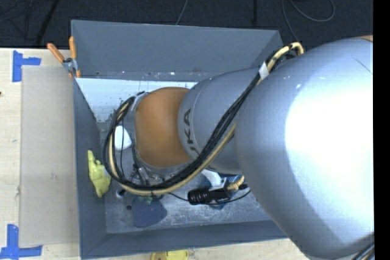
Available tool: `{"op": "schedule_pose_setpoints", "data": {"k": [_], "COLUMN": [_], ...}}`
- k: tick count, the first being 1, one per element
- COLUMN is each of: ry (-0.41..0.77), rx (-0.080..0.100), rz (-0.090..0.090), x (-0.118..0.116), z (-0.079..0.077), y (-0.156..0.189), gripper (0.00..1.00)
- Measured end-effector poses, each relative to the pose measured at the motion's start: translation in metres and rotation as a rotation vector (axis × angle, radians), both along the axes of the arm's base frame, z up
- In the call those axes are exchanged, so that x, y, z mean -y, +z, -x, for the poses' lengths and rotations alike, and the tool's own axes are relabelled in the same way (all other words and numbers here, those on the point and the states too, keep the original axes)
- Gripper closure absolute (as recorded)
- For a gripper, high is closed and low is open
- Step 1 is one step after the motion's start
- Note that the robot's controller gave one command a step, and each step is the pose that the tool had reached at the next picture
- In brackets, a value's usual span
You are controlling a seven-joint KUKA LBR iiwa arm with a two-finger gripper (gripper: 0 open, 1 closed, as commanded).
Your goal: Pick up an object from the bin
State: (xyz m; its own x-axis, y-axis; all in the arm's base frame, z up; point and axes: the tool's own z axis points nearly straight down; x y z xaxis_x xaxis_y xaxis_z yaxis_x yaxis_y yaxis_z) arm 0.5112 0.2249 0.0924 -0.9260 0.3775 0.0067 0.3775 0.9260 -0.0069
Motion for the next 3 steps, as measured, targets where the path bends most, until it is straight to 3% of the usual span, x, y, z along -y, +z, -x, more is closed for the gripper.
{"op": "schedule_pose_setpoints", "data": {"k": [3], "ry": [0.002], "rx": [0.006], "rz": [-0.003], "x": [0.0], "z": [-0.001], "y": [0.061], "gripper": [1.0]}}
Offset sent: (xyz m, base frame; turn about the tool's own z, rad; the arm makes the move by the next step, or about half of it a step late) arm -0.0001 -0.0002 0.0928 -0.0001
